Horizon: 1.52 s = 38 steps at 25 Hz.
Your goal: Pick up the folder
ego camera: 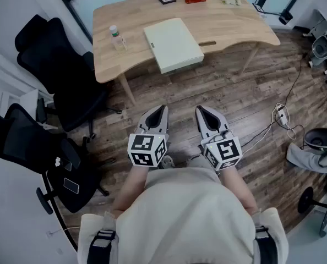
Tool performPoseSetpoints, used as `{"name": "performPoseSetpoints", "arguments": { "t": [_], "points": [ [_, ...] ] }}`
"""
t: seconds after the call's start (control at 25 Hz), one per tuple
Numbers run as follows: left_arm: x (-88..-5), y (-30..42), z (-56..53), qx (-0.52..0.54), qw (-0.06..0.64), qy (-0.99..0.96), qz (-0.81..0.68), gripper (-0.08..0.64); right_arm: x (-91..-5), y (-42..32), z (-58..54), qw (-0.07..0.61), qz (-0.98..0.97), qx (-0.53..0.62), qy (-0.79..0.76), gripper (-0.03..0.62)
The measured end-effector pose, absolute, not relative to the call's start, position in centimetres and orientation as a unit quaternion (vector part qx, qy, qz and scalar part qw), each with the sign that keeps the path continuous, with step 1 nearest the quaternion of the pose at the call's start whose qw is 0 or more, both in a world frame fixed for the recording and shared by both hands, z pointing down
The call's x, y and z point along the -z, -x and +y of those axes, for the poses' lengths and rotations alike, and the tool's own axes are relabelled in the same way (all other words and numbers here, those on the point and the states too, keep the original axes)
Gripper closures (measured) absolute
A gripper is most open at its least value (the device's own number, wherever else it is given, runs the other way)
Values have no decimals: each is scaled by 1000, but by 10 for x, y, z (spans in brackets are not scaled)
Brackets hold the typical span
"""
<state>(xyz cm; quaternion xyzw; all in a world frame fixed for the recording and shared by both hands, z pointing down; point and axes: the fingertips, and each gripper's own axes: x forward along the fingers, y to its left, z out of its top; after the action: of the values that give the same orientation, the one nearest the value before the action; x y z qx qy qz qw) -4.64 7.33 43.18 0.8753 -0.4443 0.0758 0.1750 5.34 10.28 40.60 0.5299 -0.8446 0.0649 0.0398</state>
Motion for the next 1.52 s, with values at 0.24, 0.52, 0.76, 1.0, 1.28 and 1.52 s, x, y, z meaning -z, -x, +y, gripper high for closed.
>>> {"name": "performPoseSetpoints", "arguments": {
  "t": [0.24,0.52,0.76,1.0,1.28,1.52],
  "points": [
    [-435,54,79,-67,187,-870,-450,540,-408,-52,110,40,-844,-63,-532,574],
    [-435,58,75,-71,182,-876,-440,540,-409,-40,113,29,-851,-71,-520,574],
    [-435,64,73,-70,184,-878,-436,540,-410,-36,113,30,-844,-76,-529,574],
    [-440,81,71,-65,200,-873,-440,540,-411,-31,112,21,-837,-92,-538,574],
    [-444,96,69,-63,214,-869,-442,540,-414,-21,114,31,-834,-95,-542,574],
    [-447,93,57,-66,216,-867,-444,540,-415,-27,105,35,-831,-100,-546,574]
  ]
}}
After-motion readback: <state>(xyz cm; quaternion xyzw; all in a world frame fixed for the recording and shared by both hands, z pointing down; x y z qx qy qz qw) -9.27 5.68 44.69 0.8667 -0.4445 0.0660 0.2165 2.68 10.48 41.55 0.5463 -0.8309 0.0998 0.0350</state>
